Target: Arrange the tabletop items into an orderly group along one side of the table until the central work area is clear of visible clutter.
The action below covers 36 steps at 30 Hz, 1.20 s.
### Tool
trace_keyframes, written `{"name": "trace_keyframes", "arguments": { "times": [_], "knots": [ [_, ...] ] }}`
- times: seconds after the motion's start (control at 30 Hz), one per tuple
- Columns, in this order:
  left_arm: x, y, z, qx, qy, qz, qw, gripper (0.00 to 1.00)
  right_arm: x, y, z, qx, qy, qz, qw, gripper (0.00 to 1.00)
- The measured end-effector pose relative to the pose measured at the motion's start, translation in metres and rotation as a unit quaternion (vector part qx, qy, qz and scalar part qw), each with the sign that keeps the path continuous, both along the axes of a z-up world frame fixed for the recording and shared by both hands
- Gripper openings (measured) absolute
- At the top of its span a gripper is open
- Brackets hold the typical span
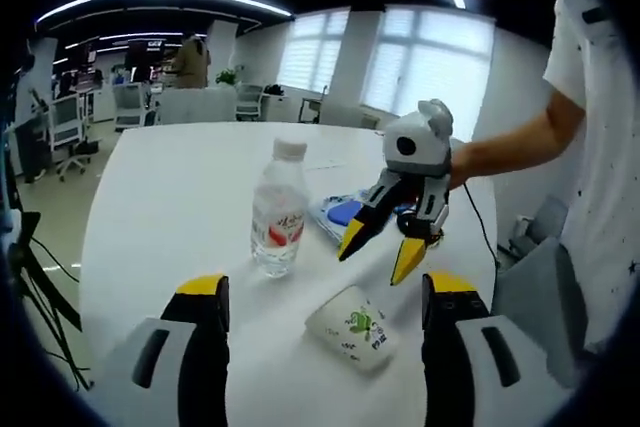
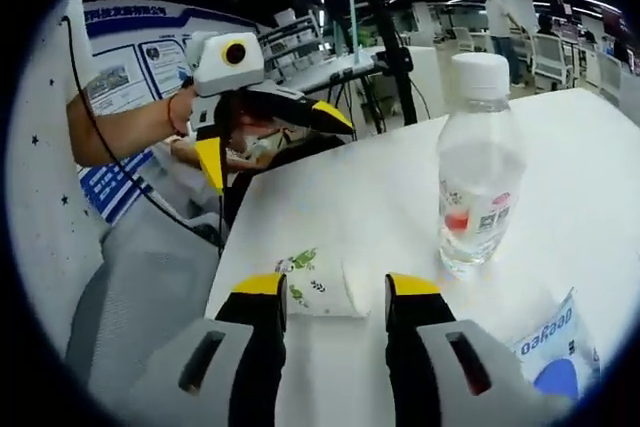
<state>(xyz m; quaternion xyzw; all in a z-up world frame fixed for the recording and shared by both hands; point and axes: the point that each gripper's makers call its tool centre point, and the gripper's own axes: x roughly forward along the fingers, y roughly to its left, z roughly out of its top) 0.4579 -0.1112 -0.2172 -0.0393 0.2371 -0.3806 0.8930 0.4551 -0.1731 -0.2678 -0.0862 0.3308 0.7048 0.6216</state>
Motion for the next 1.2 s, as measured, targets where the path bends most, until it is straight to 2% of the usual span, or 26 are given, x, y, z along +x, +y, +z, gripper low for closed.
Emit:
{"name": "trace_keyframes", "arguments": {
  "times": [0.07, 0.17, 0.33, 0.67, 0.77, 0.93, 1.1, 1.2],
  "knots": [
    [-0.001, 0.001, -0.001, -0.002, 0.001, 0.004, 1.0, 0.8, -0.002, 0.0, -0.004, -0.005, 0.015, 0.012, 0.9998, 0.33],
    [-0.002, 0.001, -0.003, -0.004, 0.005, 0.007, 1.0, 0.8, -0.002, 0.003, -0.012, -0.012, 0.016, 0.023, 0.9995, 0.34],
    [-0.003, 0.001, -0.006, -0.007, 0.008, 0.012, 0.9999, 0.8, -0.006, 0.009, -0.015, -0.009, 0.035, 0.046, 0.9983, 0.33],
    [-0.003, 0.004, -0.012, -0.01, 0.014, 0.022, 0.9996, 0.79, -0.014, 0.017, -0.02, -0.005, 0.083, 0.08, 0.9934, 0.21],
    [-0.003, 0.003, -0.013, -0.01, 0.015, 0.021, 0.9996, 0.78, -0.018, 0.015, -0.018, -0.005, 0.086, 0.091, 0.9922, 0.09],
    [-0.001, 0.0, -0.012, -0.01, 0.013, 0.016, 0.9997, 0.78, -0.022, 0.013, -0.011, -0.003, 0.1, 0.09, 0.9909, 0.05],
    [-0.001, -0.004, -0.007, -0.014, 0.008, 0.012, 0.9998, 0.78, -0.04, 0.012, 0.006, 0.009, 0.129, 0.104, 0.9861, 0.0],
    [-0.002, -0.006, -0.006, -0.014, 0.007, 0.009, 0.9998, 0.78, -0.045, 0.009, 0.007, 0.001, 0.124, 0.106, 0.9866, 0.0]
  ]
}}
